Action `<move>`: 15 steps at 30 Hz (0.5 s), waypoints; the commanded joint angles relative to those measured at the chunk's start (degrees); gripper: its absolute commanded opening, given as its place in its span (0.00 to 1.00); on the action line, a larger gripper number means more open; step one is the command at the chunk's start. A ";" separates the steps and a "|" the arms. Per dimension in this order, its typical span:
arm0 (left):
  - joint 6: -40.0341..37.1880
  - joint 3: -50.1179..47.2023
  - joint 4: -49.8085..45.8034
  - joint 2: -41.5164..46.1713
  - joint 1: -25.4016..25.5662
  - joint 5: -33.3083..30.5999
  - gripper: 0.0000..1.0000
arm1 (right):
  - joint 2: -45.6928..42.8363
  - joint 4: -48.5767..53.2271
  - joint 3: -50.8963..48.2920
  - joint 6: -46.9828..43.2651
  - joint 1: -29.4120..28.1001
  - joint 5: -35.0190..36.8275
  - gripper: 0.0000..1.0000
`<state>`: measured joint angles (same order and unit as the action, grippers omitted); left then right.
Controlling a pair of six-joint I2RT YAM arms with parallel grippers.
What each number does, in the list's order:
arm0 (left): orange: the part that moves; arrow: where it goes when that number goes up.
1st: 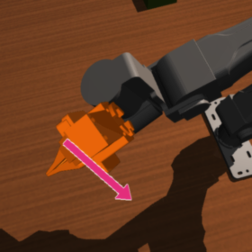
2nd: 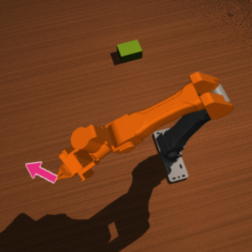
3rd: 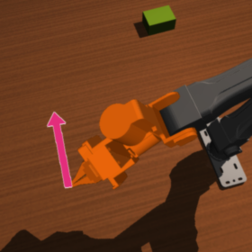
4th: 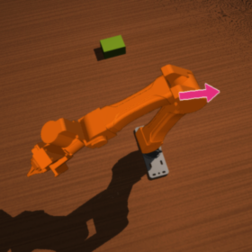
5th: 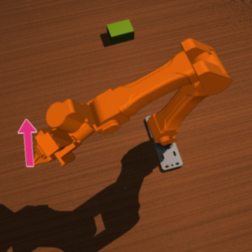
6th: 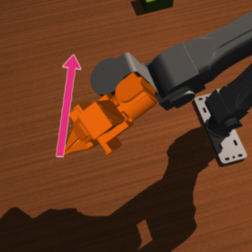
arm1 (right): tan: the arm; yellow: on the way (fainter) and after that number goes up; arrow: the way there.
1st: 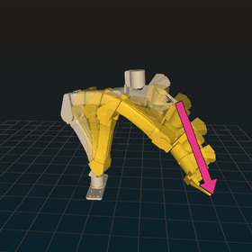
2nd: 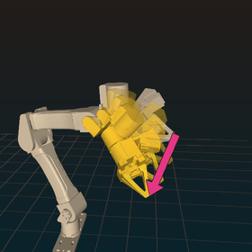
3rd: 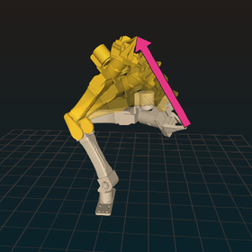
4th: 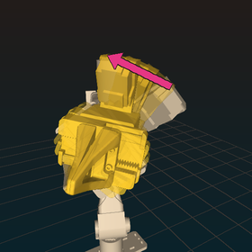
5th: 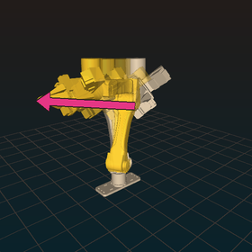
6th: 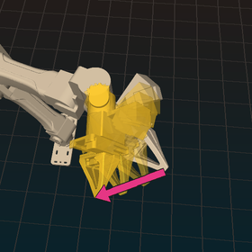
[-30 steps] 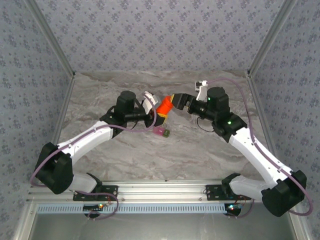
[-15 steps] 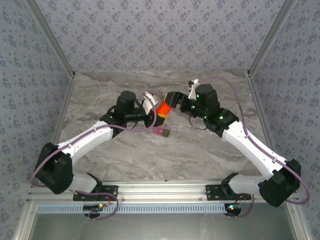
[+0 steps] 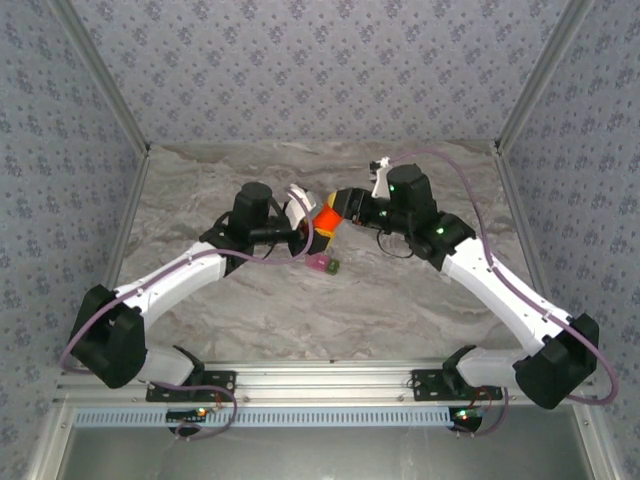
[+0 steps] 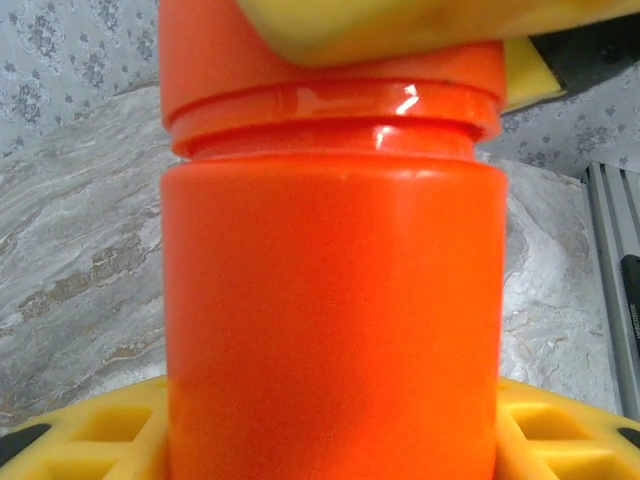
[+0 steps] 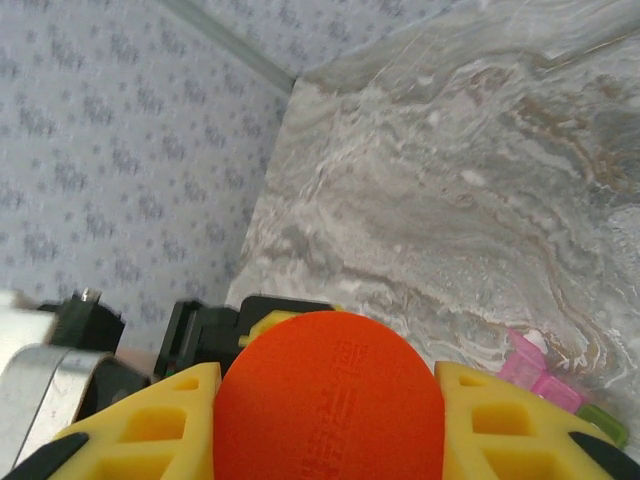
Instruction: Sort the pills into containers
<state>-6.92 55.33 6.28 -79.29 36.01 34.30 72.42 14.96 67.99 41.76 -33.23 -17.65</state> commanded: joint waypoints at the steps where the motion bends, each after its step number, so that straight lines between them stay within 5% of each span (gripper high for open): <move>1: -0.70 0.98 1.67 0.63 -0.27 1.54 0.00 | 1.79 1.79 2.60 -12.90 3.79 -12.71 0.32; 5: -0.81 0.83 1.14 1.20 -0.39 1.64 0.00 | 1.79 -5.95 -3.57 -27.67 10.93 -25.61 0.34; 8: -0.67 0.18 1.27 1.61 -0.51 1.81 0.00 | 3.24 -9.34 -3.33 -28.20 15.42 -32.86 0.32; 15: -0.02 -0.50 2.31 1.33 -0.52 2.02 0.00 | 3.49 -13.58 -3.85 -25.54 12.49 -26.74 0.31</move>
<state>-7.01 55.27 7.70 -79.29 36.18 34.48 76.47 5.96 64.88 18.52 -20.93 -49.32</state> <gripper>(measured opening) 0.540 0.422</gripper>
